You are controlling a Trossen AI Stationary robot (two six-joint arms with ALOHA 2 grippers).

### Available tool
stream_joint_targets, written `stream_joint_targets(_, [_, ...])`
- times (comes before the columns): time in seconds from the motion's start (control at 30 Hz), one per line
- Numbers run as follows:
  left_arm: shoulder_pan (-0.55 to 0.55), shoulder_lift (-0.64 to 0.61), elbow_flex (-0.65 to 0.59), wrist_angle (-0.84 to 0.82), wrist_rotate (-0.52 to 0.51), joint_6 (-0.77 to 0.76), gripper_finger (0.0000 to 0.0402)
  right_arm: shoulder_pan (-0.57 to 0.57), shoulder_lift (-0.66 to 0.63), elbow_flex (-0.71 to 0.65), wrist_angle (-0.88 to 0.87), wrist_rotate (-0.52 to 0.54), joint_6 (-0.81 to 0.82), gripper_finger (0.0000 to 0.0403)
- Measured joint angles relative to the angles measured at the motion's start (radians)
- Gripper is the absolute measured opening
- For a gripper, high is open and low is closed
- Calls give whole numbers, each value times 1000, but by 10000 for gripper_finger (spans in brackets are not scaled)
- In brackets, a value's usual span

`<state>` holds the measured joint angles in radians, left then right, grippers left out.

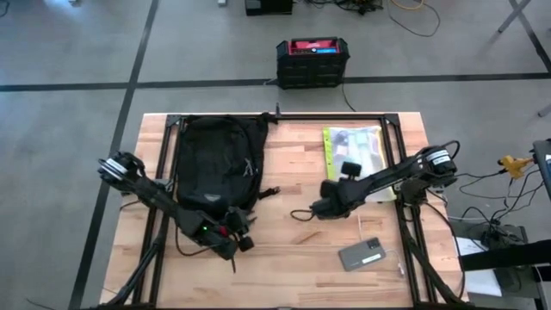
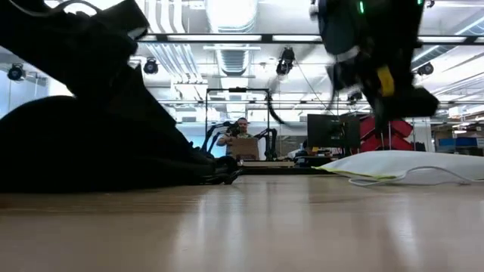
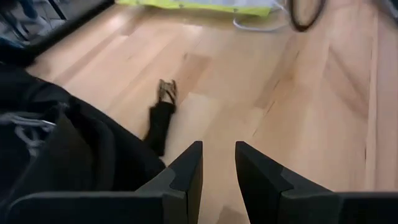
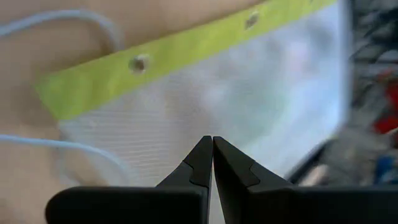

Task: Unpack backpack
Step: Adjust the white charger cable, then open the white zip bag

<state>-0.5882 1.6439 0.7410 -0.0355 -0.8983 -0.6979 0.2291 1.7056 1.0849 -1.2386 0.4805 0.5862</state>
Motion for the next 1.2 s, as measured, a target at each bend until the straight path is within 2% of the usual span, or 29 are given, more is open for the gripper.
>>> stream_joint_targets(0.17, [4, -3, 0, 4, -3, 19, 79, 4, 0, -107, 346, -50, -45, 0])
stream_joint_targets(0.3, [4, -3, 0, -4, 0, 25, 79, 4, 0, -158, 570, -169, -71, 0])
stream_joint_targets(0.4, [3, -4, 0, -88, 1, -4, 79, 10, -5, -169, 554, -233, -48, 0])
stream_joint_targets(0.5, [7, -12, -1, -233, 22, -92, 79, 39, -13, -171, 433, -271, 26, 0])
stream_joint_targets(0.63, [9, -33, -1, -455, 87, -273, 79, 101, -57, -184, 241, -451, 107, 0])
stream_joint_targets(0.73, [7, -49, -1, -556, 119, -377, 79, 154, -118, -177, 180, -498, 157, 0])
stream_joint_targets(0.87, [2, -66, -1, -557, 121, -376, 79, 193, -192, -181, 139, -467, 239, 0])
stream_joint_targets(0.97, [0, -84, 22, -522, 108, -316, 79, 199, -250, -179, 150, -325, 240, 0])
stream_joint_targets(1.07, [-2, -100, 77, -498, 94, -208, 79, 199, -263, -183, 152, -182, 126, 0])
stream_joint_targets(1.2, [-26, -113, 155, -492, 39, -81, 79, 190, -255, -199, 198, -131, -30, 25])
